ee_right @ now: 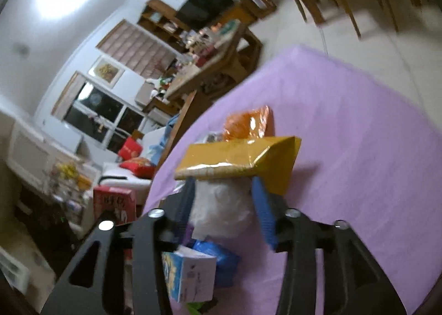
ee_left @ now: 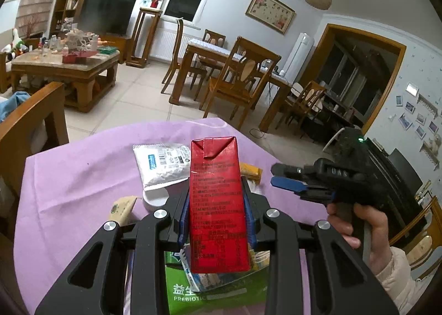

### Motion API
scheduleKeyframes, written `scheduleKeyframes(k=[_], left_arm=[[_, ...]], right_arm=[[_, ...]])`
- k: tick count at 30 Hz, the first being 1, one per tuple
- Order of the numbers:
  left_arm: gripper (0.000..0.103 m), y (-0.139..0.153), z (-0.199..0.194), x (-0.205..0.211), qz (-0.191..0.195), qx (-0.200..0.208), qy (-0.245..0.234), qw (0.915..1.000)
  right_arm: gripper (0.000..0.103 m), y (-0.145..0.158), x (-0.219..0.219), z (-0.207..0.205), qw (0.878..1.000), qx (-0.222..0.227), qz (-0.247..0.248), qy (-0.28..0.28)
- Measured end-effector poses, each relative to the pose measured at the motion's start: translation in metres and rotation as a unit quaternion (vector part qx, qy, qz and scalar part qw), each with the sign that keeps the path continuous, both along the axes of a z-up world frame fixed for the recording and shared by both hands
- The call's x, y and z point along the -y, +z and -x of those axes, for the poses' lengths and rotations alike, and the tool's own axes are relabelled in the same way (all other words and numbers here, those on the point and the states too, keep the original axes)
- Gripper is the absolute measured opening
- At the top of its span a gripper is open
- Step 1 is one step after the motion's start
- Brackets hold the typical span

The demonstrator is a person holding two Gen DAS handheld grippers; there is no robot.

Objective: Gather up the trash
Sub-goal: 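Grasp the red drink carton with the left tool while the right tool grasps the yellow wrapper, then carry both items over the black bin and open both tools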

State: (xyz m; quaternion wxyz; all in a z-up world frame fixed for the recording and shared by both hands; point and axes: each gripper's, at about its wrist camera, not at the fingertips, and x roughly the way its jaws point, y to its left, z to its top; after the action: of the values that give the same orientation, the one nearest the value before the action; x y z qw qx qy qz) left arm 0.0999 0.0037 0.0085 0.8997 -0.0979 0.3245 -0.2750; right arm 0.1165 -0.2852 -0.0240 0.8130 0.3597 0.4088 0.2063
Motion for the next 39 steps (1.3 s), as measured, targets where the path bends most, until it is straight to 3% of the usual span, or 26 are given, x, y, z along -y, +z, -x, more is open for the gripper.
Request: scheduleKeyframes(k=[1,3,6,9,12,14,16,21,28,33,39], left_arm=[[0.031,-0.001,0.000,-0.002,-0.001,-0.002,0.001,1.0000],[0.031,-0.003,-0.001,-0.006,0.000,-0.005,0.003,1.0000],[0.031,-0.006,-0.004,-0.014,0.004,-0.009,0.005,0.9999],[0.031,-0.008,-0.004,-0.016,0.008,-0.012,0.005,0.9999],[0.031,-0.012,-0.006,-0.019,0.010,-0.017,0.005,0.9998],[0.031,-0.015,-0.008,-0.021,0.014,-0.022,0.006,0.9996],[0.031,-0.017,-0.010,-0.022,0.018,-0.027,0.008,0.9994],[0.031,-0.018,-0.011,-0.022,0.022,-0.029,0.006,0.9993],[0.031,-0.013,-0.005,-0.021,0.030,-0.021,0.007,0.9993],[0.031,0.001,0.005,-0.008,0.035,-0.003,-0.002,0.9994],[0.031,0.015,0.017,0.031,0.040,0.015,-0.034,0.9985]], right_arm=[[0.067,-0.001,0.000,-0.002,1.000,-0.001,-0.001,-0.005],[0.069,-0.001,0.002,-0.010,1.000,0.002,0.014,-0.019],[0.081,-0.003,-0.001,-0.023,0.999,0.003,0.037,-0.031],[0.081,-0.022,-0.003,-0.043,1.000,-0.025,0.009,-0.002],[0.080,-0.024,-0.009,-0.047,1.000,-0.016,-0.002,0.023],[0.060,-0.024,-0.017,-0.049,0.999,-0.016,-0.011,0.051],[0.038,-0.023,-0.022,-0.046,0.998,-0.012,0.016,0.058],[0.023,-0.005,-0.025,-0.025,0.997,0.021,0.027,0.065],[0.021,0.037,-0.024,0.021,0.993,0.085,0.068,0.047],[0.021,0.073,-0.005,0.070,0.982,0.149,0.113,-0.006],[0.021,0.098,0.041,0.127,0.967,0.194,0.145,-0.077]])
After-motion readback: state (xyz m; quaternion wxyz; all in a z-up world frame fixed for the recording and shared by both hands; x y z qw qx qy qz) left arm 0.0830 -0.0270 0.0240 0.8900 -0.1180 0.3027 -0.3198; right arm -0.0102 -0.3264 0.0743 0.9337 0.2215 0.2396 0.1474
